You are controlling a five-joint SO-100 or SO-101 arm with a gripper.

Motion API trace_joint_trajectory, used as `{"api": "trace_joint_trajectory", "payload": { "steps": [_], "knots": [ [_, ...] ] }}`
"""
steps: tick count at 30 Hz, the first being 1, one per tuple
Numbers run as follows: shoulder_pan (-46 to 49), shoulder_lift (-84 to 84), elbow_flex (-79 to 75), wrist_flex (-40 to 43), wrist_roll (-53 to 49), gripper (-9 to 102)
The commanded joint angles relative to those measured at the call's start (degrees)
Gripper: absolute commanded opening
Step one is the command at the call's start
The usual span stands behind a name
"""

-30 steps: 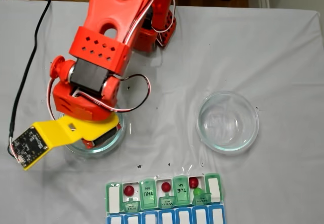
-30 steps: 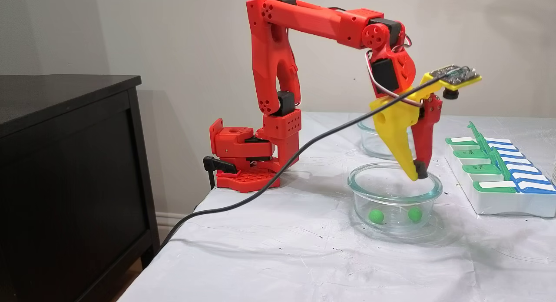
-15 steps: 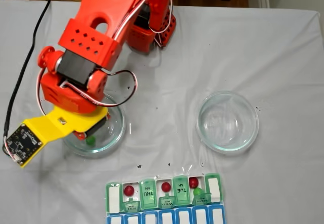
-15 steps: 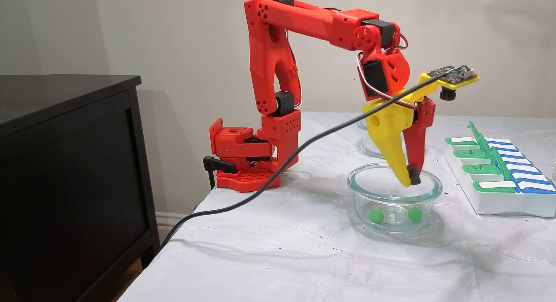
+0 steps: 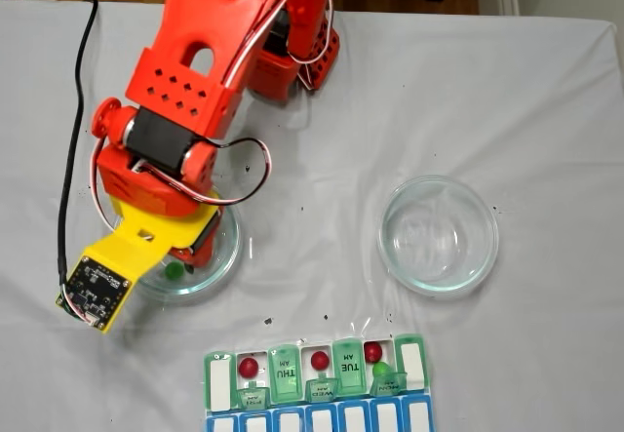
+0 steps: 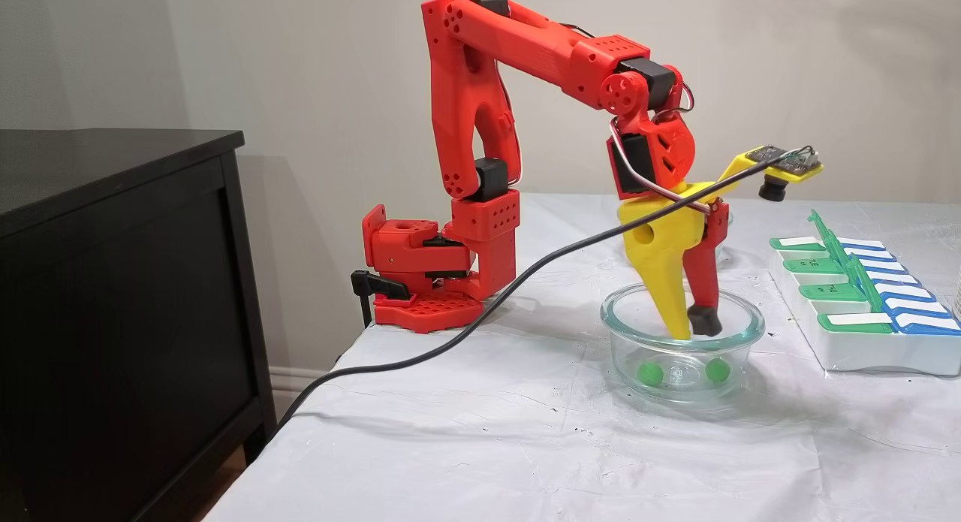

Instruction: Sort medicines into box.

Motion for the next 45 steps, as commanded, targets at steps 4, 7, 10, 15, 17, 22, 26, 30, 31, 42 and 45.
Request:
{"api": "trace_joint_trajectory", "payload": {
  "steps": [4, 7, 10, 15, 17, 22, 26, 30, 31, 42, 45],
  "knots": [
    [-0.7, -1.2, -0.4, -5.7, -1.9, 19],
    [-0.4, -2.3, 0.3, -7.2, -4.0, 18],
    [-0.1, -2.2, 1.8, -9.9, -5.7, 18],
    [-0.1, -1.5, 4.0, -12.4, -6.6, 18],
    [-0.1, -1.8, 4.7, -13.7, -7.0, 19],
    [-0.4, -1.9, 6.8, -17.7, -7.1, 19],
    [-0.9, -3.2, 8.0, -21.4, -7.4, 17],
    [-1.1, -5.4, 7.8, -22.9, -8.2, 18],
    [-1.1, -5.6, 8.0, -23.6, -8.1, 19],
    [-1.7, -5.0, 9.8, -23.6, -8.6, 16],
    [-2.1, -4.5, 10.7, -23.8, -8.3, 12]
  ]
}}
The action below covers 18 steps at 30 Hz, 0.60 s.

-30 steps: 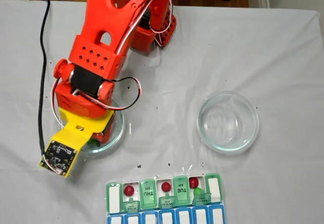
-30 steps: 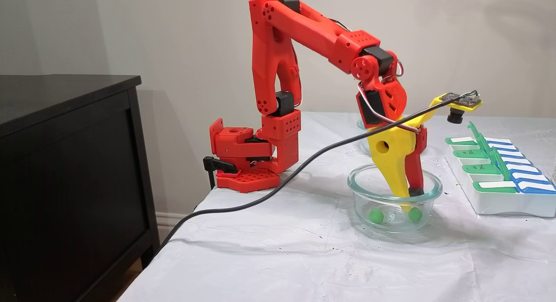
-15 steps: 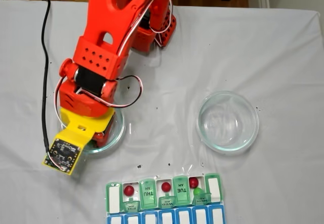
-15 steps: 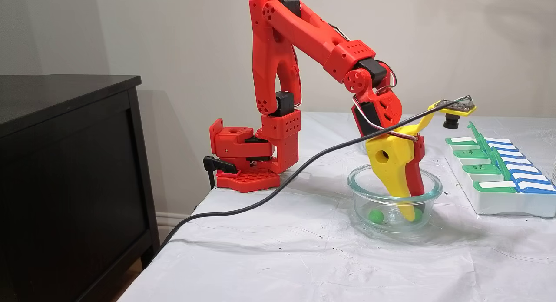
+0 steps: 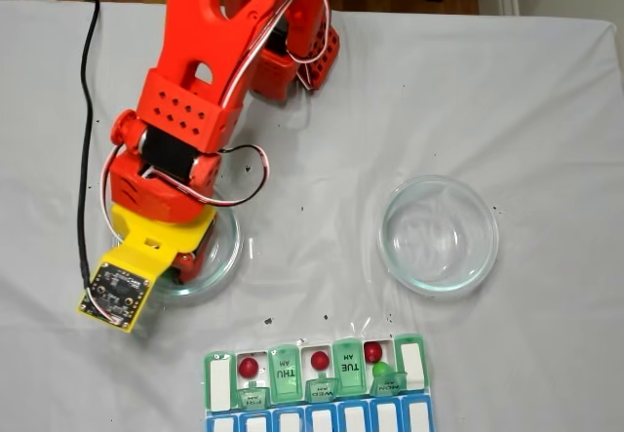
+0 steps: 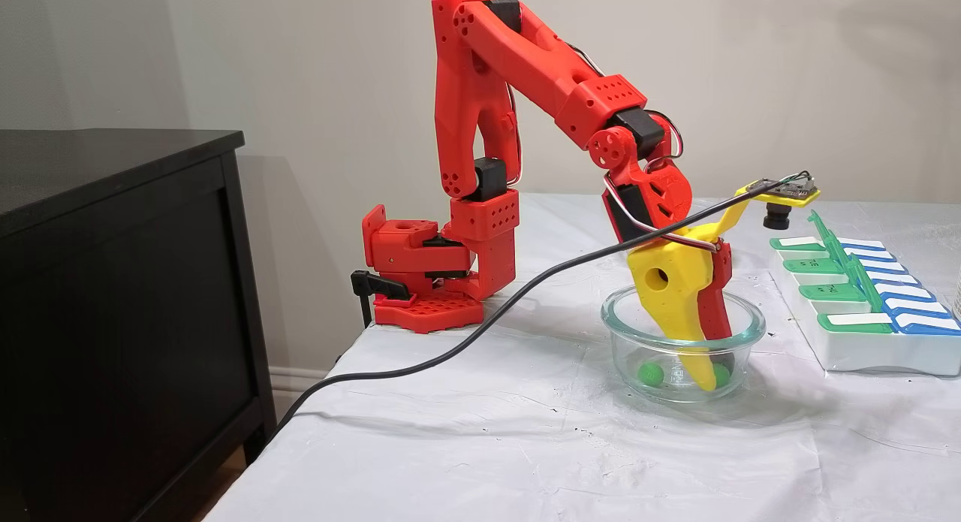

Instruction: Sort medicines into box.

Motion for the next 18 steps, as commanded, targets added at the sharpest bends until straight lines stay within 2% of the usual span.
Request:
{"api": "trace_joint_trajectory", "payload": {
  "steps": [1, 5, 12, 18],
  "knots": [
    [-1.2, 1.8, 0.3, -1.1, 0.2, 9],
    [-1.3, 2.1, 1.1, -2.0, 0.7, 1],
    [-1.0, 5.1, 3.3, -4.1, 2.3, 0],
    [-2.9, 23.6, 6.6, 4.6, 8.2, 0]
  ]
}}
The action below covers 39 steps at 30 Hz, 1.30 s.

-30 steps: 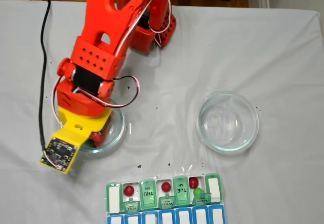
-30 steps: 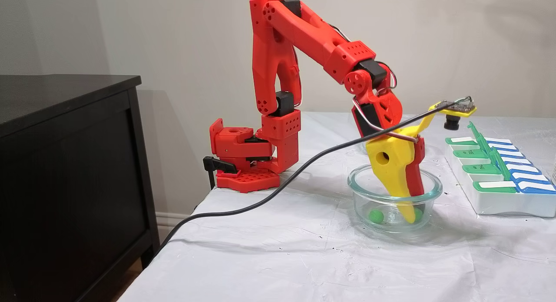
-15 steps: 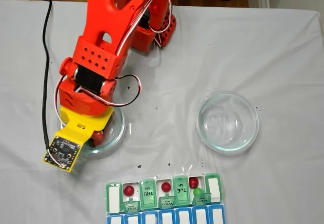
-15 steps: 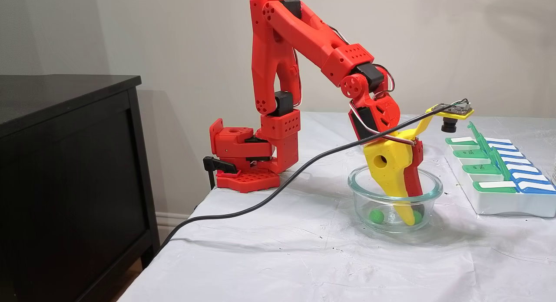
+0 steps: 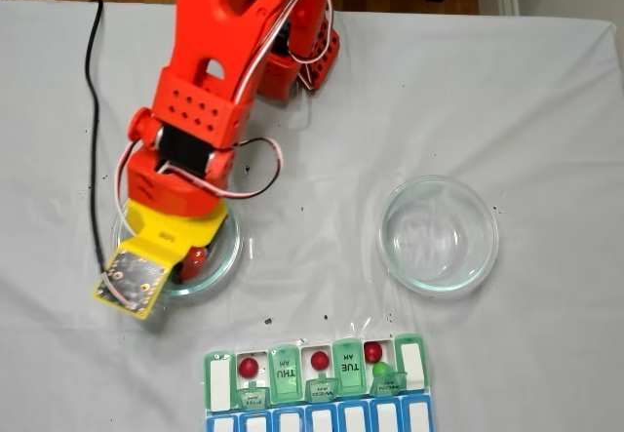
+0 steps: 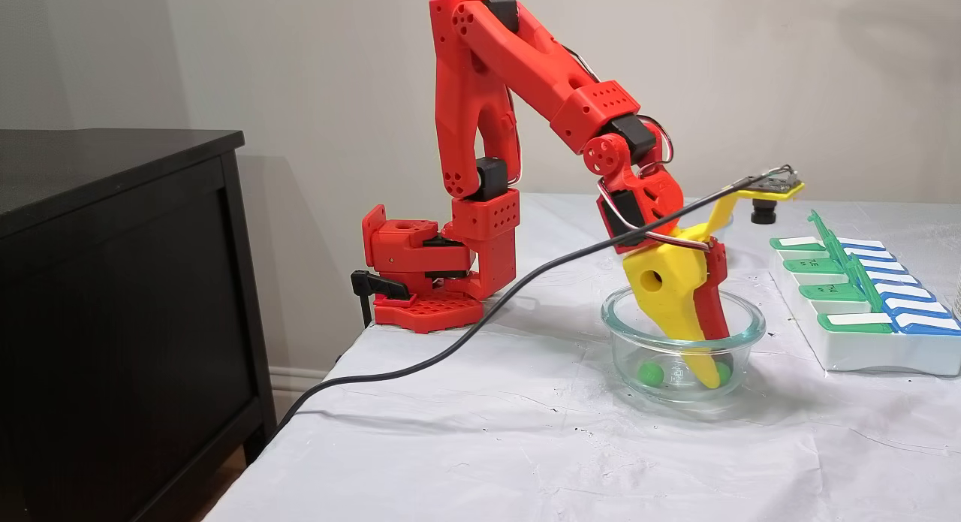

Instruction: Sort medicines into box.

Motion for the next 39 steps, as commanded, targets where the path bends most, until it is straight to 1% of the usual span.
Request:
{"api": "trace_joint_trajectory", "payload": {
  "steps": [1, 4, 7, 10, 13, 16, 18, 21, 24, 29, 31, 39],
  "knots": [
    [-2.3, 18.8, 0.4, 4.6, 4.3, 0],
    [-3.2, 28.9, 0.2, 9.0, 8.6, 0],
    [-4.0, 34.0, -2.6, 11.0, 14.9, 0],
    [-5.6, 34.9, -4.2, 8.4, 23.2, 0],
    [-9.4, 32.2, -4.7, 6.2, 32.3, 0],
    [-13.7, 22.7, -8.5, 6.3, 46.2, 0],
    [-16.6, 17.5, -10.4, 4.2, 51.2, 0],
    [-20.7, 13.2, -11.0, -1.8, 53.0, 0],
    [-23.6, 9.5, -11.6, -5.6, 57.0, 0],
    [-27.3, 4.7, -16.4, -6.1, 63.3, 0],
    [-28.1, 3.5, -18.0, -5.8, 64.4, 0],
    [-29.9, -3.2, -18.9, -11.4, 65.7, 0]
  ]
}}
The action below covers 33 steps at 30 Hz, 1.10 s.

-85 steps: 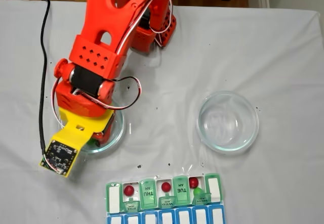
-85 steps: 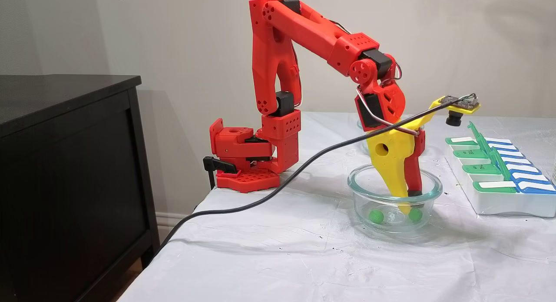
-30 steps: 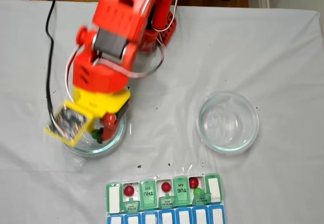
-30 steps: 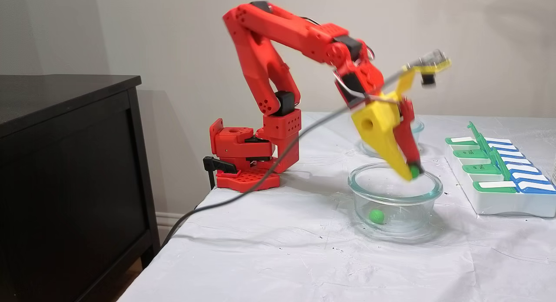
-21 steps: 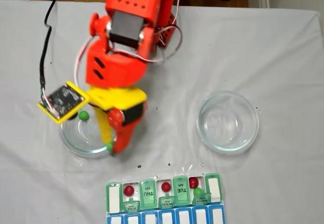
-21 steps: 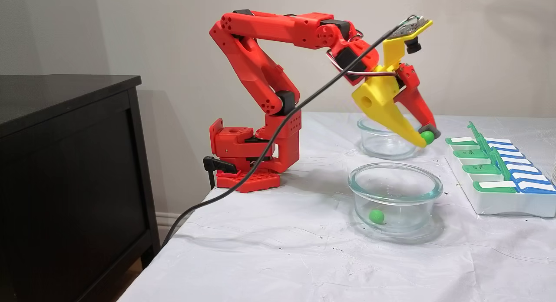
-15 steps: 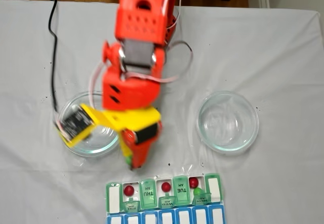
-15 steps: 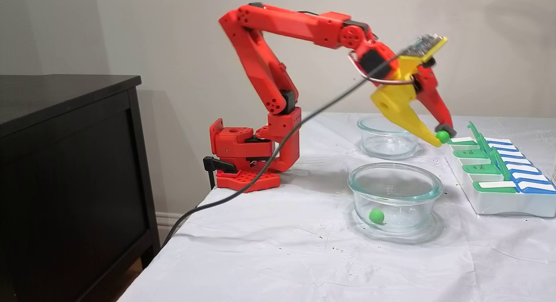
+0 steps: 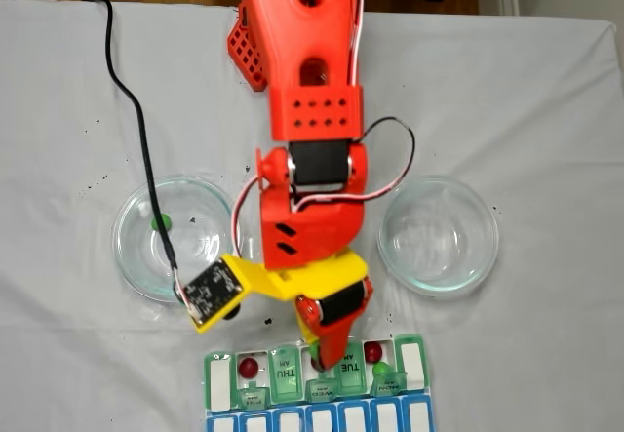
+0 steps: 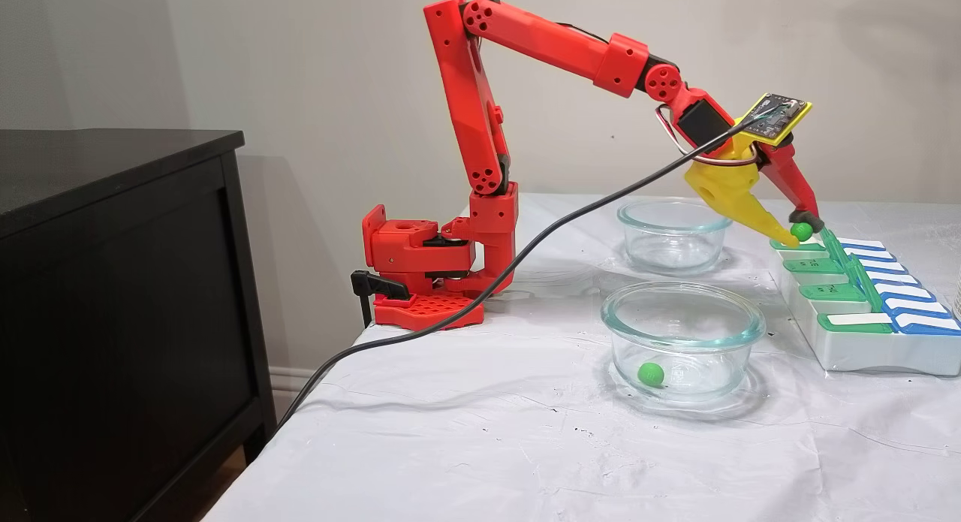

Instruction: Sort medicines into box.

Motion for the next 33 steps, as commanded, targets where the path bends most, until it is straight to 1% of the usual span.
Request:
{"api": "trace_joint_trajectory", "payload": {
  "steps": [1, 5, 13, 16, 18, 20, 23, 28, 33],
  "knots": [
    [-1.0, -2.4, -6.9, -3.4, 0.4, 0],
    [-0.6, -5.7, -7.7, -5.5, 0.4, 0],
    [0.3, -5.6, -6.1, -10.0, 0.2, 0],
    [0.6, -7.1, -7.1, -8.7, -1.1, 0],
    [1.0, -7.4, -8.3, -6.3, -0.7, 7],
    [1.1, -7.3, -8.4, -5.5, -1.3, 5],
    [1.4, -7.6, -8.4, -5.1, -1.6, 6],
    [1.8, -8.1, -8.5, -5.4, -2.1, 20],
    [1.8, -6.9, -7.6, -4.8, -3.2, 25]
  ]
}}
